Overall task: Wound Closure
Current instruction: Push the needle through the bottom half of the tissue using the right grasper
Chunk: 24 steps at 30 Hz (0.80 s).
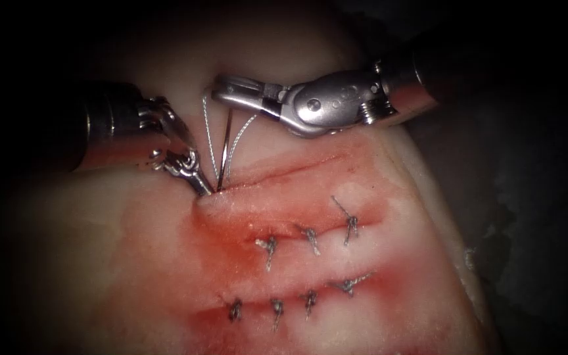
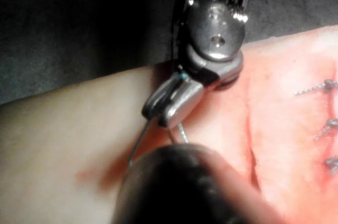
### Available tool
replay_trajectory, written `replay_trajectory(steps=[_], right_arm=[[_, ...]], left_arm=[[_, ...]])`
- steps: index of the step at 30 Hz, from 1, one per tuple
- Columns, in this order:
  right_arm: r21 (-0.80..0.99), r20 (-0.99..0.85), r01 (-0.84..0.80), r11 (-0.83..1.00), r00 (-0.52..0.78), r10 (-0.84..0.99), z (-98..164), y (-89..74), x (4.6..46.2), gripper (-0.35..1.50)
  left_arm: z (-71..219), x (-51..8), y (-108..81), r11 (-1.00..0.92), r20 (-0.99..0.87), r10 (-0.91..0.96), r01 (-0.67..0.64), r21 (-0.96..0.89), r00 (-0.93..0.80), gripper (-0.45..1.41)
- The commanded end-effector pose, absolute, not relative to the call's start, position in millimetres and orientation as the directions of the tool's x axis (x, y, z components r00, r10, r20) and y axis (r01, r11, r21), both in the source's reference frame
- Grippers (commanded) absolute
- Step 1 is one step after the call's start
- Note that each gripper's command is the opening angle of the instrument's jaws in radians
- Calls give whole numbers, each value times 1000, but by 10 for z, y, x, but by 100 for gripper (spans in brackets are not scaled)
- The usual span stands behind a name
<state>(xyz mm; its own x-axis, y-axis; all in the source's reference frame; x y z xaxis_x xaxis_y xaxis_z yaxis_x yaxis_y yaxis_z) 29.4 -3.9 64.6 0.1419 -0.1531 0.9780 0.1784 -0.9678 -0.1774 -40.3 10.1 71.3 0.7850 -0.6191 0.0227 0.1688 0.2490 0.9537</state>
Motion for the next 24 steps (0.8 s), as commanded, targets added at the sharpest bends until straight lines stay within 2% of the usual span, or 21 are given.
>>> replay_trajectory(steps=[1, 24], right_arm=[[-176, 978, 178, -968, 145, -151, 651, -40, 302, -35], [-216, 968, 210, -953, 174, -181, 650, -40, 301, -35]], left_arm=[[717, -409, 108, 252, 26, -620, 167, 953, 784, -45], [716, -409, 106, 252, 27, -619, 167, 953, 785, -45]])
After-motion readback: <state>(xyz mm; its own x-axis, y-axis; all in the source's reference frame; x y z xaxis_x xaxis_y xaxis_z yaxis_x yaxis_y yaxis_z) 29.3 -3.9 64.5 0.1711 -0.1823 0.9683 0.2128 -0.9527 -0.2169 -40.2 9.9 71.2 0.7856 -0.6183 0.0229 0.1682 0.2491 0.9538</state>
